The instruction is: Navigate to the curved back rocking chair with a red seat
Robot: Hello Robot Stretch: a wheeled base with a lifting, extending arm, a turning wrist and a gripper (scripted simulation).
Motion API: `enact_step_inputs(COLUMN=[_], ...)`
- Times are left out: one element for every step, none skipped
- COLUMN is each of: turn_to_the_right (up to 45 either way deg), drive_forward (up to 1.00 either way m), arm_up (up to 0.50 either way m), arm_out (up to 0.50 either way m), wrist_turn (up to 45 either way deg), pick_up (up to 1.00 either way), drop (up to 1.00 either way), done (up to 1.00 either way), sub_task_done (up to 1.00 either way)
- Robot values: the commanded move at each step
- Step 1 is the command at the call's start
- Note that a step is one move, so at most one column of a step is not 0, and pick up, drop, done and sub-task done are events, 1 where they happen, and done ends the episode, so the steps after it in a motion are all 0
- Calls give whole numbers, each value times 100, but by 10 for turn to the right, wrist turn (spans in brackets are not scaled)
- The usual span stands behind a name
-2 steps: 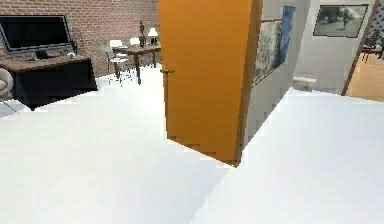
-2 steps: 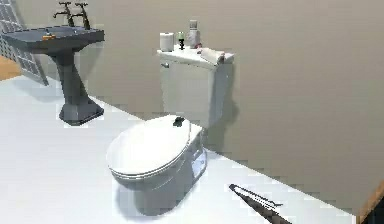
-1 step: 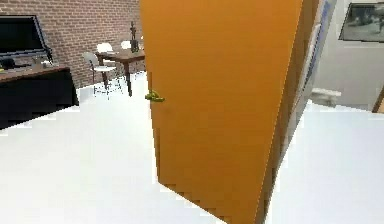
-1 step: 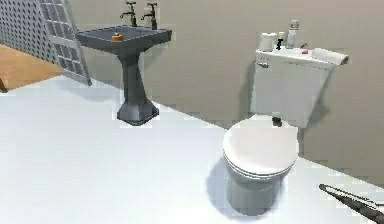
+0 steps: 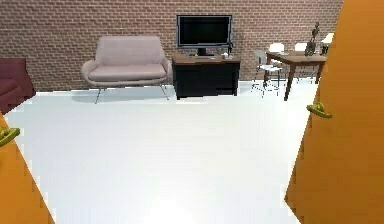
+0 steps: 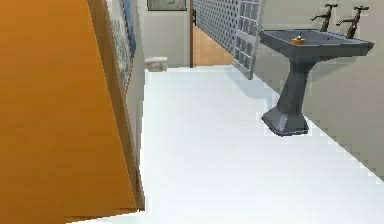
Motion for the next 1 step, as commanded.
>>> enact_step_inputs(turn_to_the_right=[-30], drive_forward=[0], arm_up=[0], arm_out=[0], wrist_turn=[0], pick_up=[0], drop=[0], done=[0], sub_task_done=[0])
